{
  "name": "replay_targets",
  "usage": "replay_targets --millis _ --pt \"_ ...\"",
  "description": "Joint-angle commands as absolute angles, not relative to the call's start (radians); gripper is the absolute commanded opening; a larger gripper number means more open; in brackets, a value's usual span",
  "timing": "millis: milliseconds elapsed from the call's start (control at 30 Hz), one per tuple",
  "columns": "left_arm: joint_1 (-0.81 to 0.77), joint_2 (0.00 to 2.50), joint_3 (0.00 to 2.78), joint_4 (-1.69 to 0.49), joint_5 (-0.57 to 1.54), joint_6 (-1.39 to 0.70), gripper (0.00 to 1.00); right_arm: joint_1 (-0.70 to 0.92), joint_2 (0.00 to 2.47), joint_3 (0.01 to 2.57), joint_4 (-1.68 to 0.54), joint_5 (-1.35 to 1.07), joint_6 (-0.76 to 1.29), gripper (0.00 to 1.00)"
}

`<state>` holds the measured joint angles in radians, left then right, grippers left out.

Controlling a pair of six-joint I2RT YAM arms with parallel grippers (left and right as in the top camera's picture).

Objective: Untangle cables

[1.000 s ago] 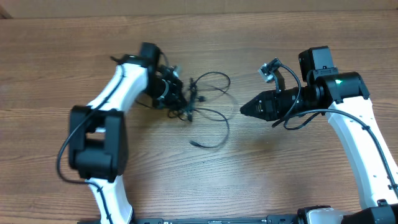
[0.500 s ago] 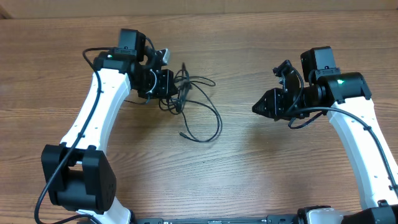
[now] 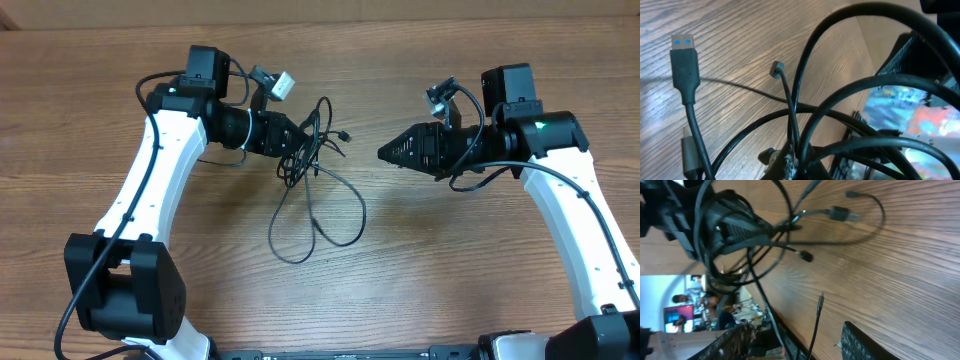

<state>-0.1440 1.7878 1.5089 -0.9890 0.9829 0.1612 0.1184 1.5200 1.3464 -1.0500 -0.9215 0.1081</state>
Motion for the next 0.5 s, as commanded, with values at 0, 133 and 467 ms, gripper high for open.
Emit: replay_targets --millis 0,133,467 --pt "-0.188 1.778 1.506 -0.991 0.922 0.222 0.11 0.118 1.537 1.346 -1.053 -0.973 0.105 0.56" --pt "-0.244 1.778 1.506 -0.991 0.631 0.109 0.45 0.118 1.549 1.346 -1.08 -0.893 0.105 0.56" --pt "-0.355 1.778 1.505 -0.999 0.397 -0.033 0.42 0.118 1.563 1.346 -1.139 -0.643 0.16 0.51"
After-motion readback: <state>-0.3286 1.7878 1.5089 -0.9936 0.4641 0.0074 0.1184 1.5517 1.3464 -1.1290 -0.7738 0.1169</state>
